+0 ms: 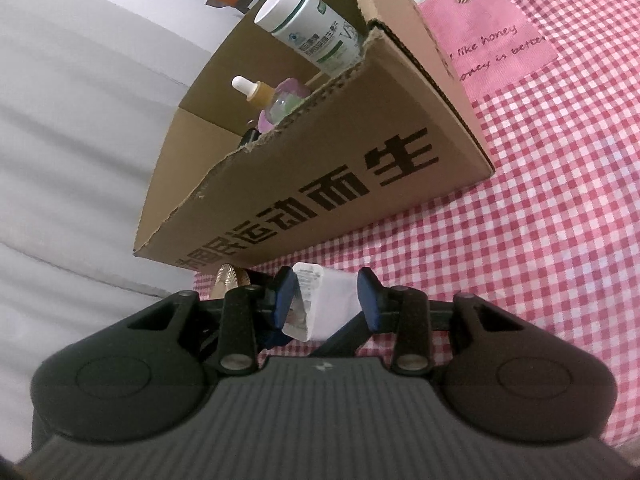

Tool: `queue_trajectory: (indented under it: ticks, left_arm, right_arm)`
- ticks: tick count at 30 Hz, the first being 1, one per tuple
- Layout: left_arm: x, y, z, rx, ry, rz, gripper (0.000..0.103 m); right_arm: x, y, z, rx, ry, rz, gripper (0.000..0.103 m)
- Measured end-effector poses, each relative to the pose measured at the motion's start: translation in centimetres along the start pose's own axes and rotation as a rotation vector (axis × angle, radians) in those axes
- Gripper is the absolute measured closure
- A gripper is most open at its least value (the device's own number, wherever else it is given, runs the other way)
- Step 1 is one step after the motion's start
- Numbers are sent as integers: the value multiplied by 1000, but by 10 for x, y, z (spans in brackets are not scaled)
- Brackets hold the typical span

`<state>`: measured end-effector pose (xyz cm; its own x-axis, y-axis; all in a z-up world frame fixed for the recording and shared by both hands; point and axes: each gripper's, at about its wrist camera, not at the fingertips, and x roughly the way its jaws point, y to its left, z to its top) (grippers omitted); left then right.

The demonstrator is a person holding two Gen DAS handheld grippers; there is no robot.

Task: Organize rigid objects
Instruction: 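Lift the white plug charger and carry it toward the box, then lower the white plug charger into the box and open the right tool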

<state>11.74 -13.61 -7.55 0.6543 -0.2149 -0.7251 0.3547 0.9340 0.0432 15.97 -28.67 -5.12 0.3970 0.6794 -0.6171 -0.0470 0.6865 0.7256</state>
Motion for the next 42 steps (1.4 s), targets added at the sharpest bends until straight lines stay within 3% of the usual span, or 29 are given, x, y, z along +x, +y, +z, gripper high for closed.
queue_trajectory:
  ticks: [8,14,21,27,31,34,42]
  left_arm:
    - [-6,-7,0,6,2,16,75]
    - [-33,-12,7,17,-36,40,75]
    - [-83,-9,37,51,-150,89,75]
    - [-95,-1,80,51,-184,87,75]
    - [-77,9,112,21,-140,56,75]
    - [-49,21,136,-24,-61,10,75]
    - [19,45,162,-112,128,-26,75]
  right_arm:
    - [-6,-2,-5,5,-7,8,69]
    - [-23,11,-10,-20,-28,40,69]
    - [-57,58,2,-125,-109,101,69]
    - [-75,92,36,-212,-162,109,68]
    - [-72,100,73,-229,-149,81,67]
    - [-62,99,99,-226,-114,31,67]
    - [-10,71,164,-168,28,-55,67]
